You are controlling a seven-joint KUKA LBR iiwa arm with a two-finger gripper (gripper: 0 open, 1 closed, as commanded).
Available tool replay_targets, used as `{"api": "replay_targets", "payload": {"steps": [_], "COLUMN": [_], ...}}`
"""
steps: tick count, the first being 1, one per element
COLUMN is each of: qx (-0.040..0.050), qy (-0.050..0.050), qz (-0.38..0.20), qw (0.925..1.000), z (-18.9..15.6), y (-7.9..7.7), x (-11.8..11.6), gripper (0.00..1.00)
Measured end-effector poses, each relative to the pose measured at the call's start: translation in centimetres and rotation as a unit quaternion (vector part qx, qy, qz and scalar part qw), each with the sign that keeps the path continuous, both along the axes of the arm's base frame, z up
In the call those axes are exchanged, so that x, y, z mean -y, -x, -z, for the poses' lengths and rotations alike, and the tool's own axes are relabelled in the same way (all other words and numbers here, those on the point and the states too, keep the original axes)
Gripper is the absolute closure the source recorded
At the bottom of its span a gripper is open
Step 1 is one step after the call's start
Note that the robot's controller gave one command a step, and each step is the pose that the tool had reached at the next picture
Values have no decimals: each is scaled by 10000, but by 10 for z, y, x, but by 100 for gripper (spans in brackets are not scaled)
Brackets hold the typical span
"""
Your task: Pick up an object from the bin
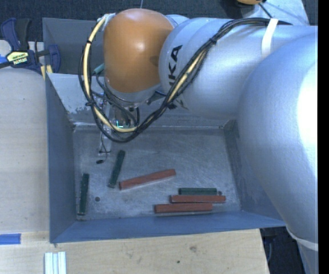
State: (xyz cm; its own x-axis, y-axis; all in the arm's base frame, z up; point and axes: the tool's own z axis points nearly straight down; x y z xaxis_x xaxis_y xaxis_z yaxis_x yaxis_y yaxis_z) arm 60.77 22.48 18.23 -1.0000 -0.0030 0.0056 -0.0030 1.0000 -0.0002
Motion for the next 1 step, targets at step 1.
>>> {"api": "replay_targets", "payload": {"steps": [1], "qx": [42], "qy": [-9], "qz": [14], "qw": [10000], "z": [-5], "y": [-2], "x": [1], "gripper": [0]}}
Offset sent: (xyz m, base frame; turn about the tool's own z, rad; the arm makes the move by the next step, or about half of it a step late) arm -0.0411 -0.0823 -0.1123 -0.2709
